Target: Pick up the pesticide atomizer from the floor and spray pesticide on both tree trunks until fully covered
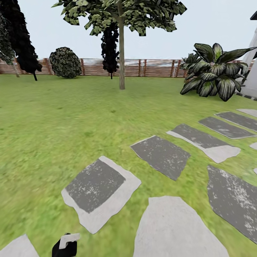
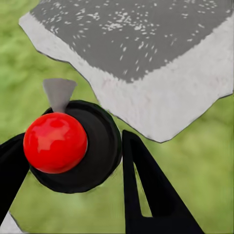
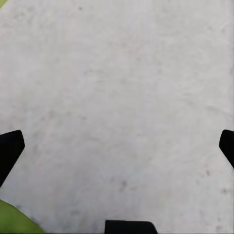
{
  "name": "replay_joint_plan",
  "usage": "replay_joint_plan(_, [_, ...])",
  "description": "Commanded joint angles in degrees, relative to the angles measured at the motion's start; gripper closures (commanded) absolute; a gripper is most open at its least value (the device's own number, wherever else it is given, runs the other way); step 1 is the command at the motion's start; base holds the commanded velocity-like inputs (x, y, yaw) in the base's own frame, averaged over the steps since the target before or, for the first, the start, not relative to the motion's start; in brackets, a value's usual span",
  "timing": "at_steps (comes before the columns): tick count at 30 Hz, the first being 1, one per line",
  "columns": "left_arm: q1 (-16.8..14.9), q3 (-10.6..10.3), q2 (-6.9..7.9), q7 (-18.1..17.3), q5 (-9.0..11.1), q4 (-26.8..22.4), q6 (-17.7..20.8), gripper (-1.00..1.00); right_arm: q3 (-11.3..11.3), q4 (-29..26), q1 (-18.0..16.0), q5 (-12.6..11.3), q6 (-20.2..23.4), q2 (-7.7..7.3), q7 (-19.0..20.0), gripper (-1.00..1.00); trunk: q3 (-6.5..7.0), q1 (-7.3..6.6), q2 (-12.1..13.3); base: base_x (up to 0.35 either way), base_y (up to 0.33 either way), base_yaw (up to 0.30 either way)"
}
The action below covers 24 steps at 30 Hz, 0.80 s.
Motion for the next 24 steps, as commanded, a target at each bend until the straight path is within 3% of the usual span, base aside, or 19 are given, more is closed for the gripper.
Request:
replay_joint_plan(1, [0.0, -0.01, 0.0, -0.04, 0.0, -0.01, 0.0, 1.0, -0.01, 0.0, 0.0, 0.0, 0.0, 0.0, 0.01, -1.0, 0.0, 0.0, 0.0, 0.338, 0.0, 0.0])
replay_joint_plan(24, [0.0, -0.03, 0.0, -0.04, -0.07, -0.01, 0.0, 1.0, -0.01, 0.0, 0.0, 0.0, 0.0, 0.02, 0.04, -1.0, 0.0, 0.0, 0.0, 0.338, 0.0, 0.0])
